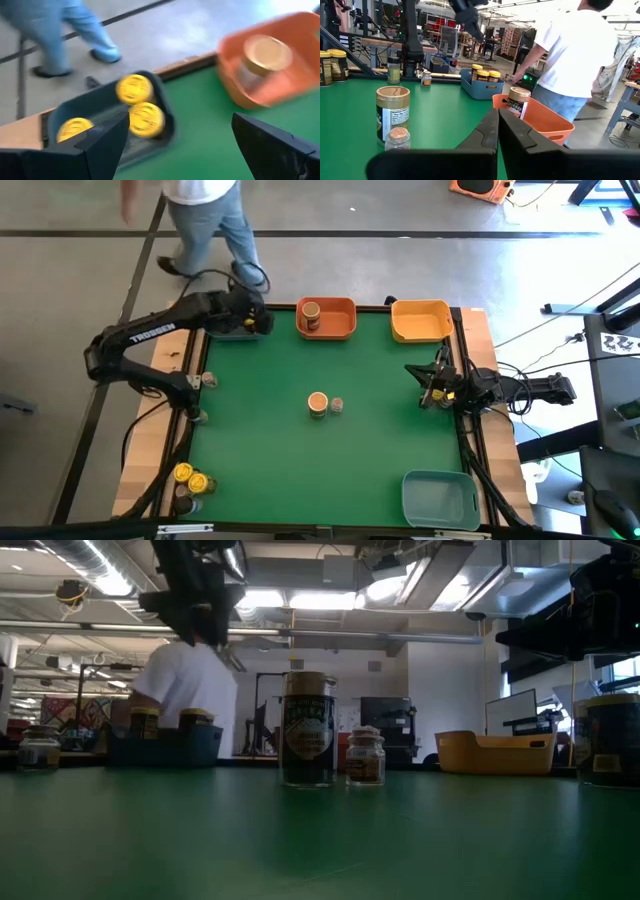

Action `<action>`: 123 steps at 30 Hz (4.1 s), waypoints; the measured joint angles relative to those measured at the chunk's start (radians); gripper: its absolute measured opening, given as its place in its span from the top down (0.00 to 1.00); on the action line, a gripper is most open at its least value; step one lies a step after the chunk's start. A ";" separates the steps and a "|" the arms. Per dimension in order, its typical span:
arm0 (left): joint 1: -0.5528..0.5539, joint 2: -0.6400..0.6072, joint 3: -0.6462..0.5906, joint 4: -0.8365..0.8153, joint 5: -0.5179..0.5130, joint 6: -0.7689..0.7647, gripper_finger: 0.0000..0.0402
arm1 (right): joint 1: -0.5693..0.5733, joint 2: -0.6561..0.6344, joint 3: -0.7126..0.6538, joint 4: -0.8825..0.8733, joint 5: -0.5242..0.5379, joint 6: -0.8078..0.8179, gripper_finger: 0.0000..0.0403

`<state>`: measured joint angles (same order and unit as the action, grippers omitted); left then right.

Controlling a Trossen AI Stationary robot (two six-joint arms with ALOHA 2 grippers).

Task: Sort spices by type
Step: Put the yellow seasoning bottle into the blue bin

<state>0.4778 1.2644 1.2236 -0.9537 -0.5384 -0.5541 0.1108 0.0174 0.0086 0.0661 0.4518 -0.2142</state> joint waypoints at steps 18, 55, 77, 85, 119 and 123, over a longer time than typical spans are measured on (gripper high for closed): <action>-0.378 0.130 -0.001 0.360 0.225 0.169 0.14 | 0.000 0.000 0.000 0.001 0.000 0.000 0.97; -0.530 0.597 0.370 0.371 0.381 0.254 0.14 | 0.000 0.000 0.000 0.004 0.000 0.007 0.97; -0.815 0.475 0.349 -0.103 0.347 -0.078 0.14 | 0.000 0.000 0.000 0.002 0.000 0.007 0.97; -0.892 0.475 0.319 -0.225 0.437 -0.257 0.14 | 0.000 0.000 0.000 0.004 0.000 0.007 0.97; -1.479 0.479 0.303 -0.519 0.634 -0.906 0.14 | 0.000 0.000 0.000 0.001 0.000 0.000 0.97; -1.504 0.480 0.247 -0.463 0.634 -0.930 0.14 | 0.000 0.000 0.000 0.000 0.000 0.000 0.97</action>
<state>-1.0257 1.7439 1.4703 -1.4171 0.0956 -1.4844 0.1108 0.0174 0.0082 0.0666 0.4519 -0.2142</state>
